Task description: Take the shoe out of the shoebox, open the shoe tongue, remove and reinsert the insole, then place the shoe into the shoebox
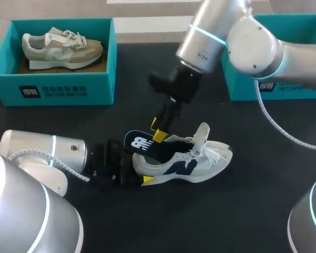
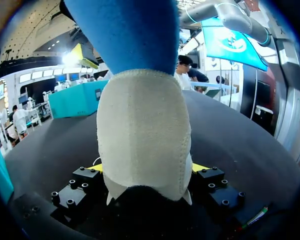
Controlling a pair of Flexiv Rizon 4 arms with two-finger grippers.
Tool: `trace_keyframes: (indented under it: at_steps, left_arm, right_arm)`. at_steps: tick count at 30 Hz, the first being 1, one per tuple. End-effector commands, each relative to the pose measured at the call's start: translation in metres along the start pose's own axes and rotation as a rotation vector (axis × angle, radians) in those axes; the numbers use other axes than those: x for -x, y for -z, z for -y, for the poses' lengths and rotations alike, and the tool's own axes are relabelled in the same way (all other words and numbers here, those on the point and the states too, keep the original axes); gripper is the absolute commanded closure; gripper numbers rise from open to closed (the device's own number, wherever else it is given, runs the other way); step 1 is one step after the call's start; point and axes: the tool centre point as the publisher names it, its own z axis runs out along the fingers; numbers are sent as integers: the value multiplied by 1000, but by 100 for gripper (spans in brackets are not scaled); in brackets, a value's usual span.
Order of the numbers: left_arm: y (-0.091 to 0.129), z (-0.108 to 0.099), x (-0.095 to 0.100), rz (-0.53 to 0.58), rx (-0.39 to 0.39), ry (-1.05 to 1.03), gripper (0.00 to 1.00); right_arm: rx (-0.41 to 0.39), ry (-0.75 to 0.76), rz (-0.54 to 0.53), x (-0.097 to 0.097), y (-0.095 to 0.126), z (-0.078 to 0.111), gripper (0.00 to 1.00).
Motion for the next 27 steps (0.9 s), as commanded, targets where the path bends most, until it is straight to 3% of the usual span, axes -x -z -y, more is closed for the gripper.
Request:
trace_keyframes:
  at_steps: [1,4,12,18,27]
  left_arm:
    - [0,-1,-1,0,3,0,100]
    - [0,-1,-1,0,3,0,100]
    - [0,-1,-1,0,3,0,100]
    - [0,-1,-1,0,3,0,100]
    - [0,-1,-1,0,3,0,100]
  right_arm:
    - [19,-5,-25,6,-7,4,54]
    - [22,3,-43,7,-9,4,64]
    - [33,15,-60,15,-16,5,63]
    - [29,14,-38,18,-11,7,55]
    - [29,48,-58,31,-14,6,57]
